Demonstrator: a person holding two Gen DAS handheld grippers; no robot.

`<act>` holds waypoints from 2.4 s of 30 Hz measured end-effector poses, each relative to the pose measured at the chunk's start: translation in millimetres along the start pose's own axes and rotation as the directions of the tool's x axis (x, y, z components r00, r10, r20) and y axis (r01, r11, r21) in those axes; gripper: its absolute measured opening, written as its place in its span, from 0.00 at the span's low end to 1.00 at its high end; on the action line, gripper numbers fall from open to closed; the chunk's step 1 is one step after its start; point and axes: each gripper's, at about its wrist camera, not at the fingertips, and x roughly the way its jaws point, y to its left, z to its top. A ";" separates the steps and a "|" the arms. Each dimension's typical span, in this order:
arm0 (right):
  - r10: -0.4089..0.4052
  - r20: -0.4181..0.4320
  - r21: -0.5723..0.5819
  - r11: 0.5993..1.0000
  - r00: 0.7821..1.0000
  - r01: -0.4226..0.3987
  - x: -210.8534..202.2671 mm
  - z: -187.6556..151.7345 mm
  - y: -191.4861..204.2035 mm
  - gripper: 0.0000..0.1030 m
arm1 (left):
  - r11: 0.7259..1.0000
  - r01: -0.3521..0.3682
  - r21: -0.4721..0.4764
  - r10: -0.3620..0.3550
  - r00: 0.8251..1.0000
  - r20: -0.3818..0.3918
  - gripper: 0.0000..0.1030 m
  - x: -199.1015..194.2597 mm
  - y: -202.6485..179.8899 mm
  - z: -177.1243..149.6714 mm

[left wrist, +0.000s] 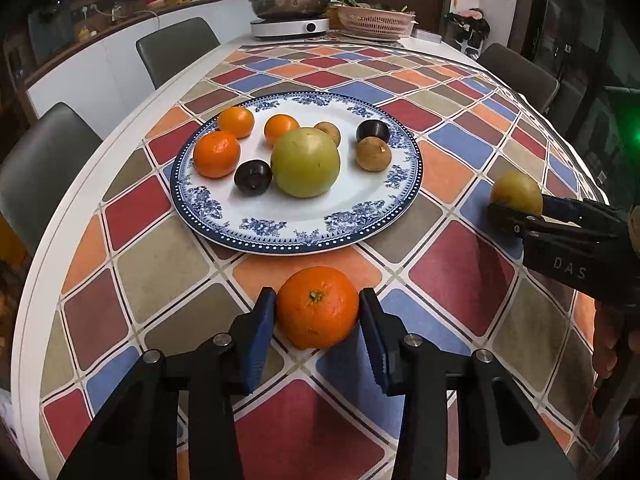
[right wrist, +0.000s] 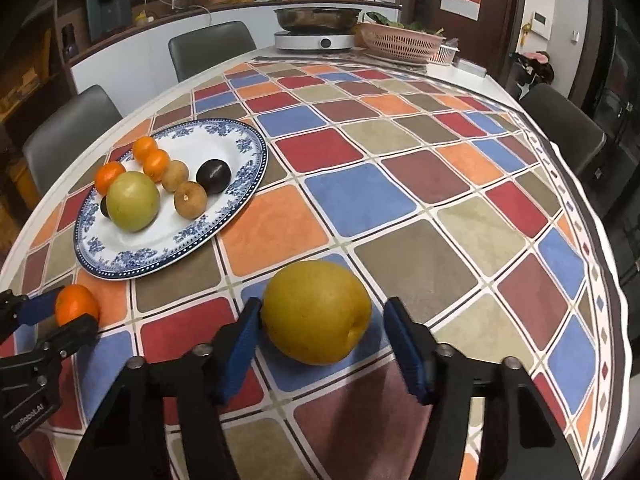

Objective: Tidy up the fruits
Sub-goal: 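Grasp the orange with the left gripper while the right gripper grasps the yellow pear, then lift and carry the orange over the plate with the left gripper while the right carries the yellow pear, then lower the orange onto the plate with the left gripper while the right lowers the yellow pear there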

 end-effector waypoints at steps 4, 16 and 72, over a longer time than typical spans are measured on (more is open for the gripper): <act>0.020 0.005 0.006 1.000 1.000 -0.020 0.2 -0.7 -0.1 0.52 | 1.000 0.005 -0.003 -0.005 1.000 0.000 0.40 0.4 0.5 0.8; 0.080 0.085 0.023 0.996 0.993 -0.082 -23.9 -5.6 7.1 0.51 | 1.000 0.012 0.010 -0.012 0.999 0.030 0.40 -10.0 1.6 -0.5; 0.167 0.028 -0.118 0.980 0.986 -0.163 1.5 131.0 86.5 0.51 | 0.984 0.106 0.142 -0.120 0.988 0.094 0.39 -9.6 74.8 122.5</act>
